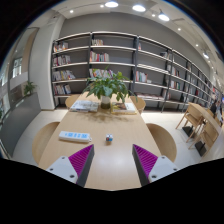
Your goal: Unplug charger
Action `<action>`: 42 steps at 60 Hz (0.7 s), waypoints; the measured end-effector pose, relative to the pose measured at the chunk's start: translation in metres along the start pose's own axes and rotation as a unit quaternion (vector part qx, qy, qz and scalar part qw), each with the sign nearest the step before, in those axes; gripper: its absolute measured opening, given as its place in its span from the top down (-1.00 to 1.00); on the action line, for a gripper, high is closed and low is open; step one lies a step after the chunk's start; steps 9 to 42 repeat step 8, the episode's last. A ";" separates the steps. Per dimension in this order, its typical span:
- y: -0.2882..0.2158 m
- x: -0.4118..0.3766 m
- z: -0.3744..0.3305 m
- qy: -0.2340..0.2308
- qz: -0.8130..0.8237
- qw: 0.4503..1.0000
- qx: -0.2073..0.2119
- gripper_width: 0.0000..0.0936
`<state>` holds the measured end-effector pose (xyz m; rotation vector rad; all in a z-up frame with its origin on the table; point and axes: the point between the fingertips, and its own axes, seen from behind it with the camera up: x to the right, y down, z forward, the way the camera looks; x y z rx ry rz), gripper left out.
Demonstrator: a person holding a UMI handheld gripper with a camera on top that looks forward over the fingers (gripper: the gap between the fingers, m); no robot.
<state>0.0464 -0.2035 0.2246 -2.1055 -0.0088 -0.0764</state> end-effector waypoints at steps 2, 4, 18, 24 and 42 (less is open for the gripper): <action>0.001 -0.001 -0.003 0.000 -0.002 1.000 0.001 -0.62; 0.001 -0.001 -0.005 0.000 -0.002 1.000 0.002 -0.62; 0.002 -0.004 -0.009 -0.004 -0.001 1.000 0.002 -0.61; 0.002 -0.004 -0.009 -0.004 -0.001 1.000 0.002 -0.61; 0.002 -0.004 -0.009 -0.004 -0.001 1.000 0.002 -0.61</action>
